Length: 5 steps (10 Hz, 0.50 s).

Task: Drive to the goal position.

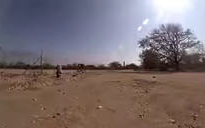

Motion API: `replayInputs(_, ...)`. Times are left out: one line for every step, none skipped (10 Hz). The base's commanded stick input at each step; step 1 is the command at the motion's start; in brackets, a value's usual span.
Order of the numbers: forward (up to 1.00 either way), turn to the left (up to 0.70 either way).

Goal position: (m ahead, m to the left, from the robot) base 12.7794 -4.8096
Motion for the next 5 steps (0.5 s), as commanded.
replayInputs(0.50, 0.00)
replayInputs(0.50, 0.00)
replayInputs(0.50, 0.00)
replayInputs(0.50, 0.00)
replayInputs(0.50, 0.00)
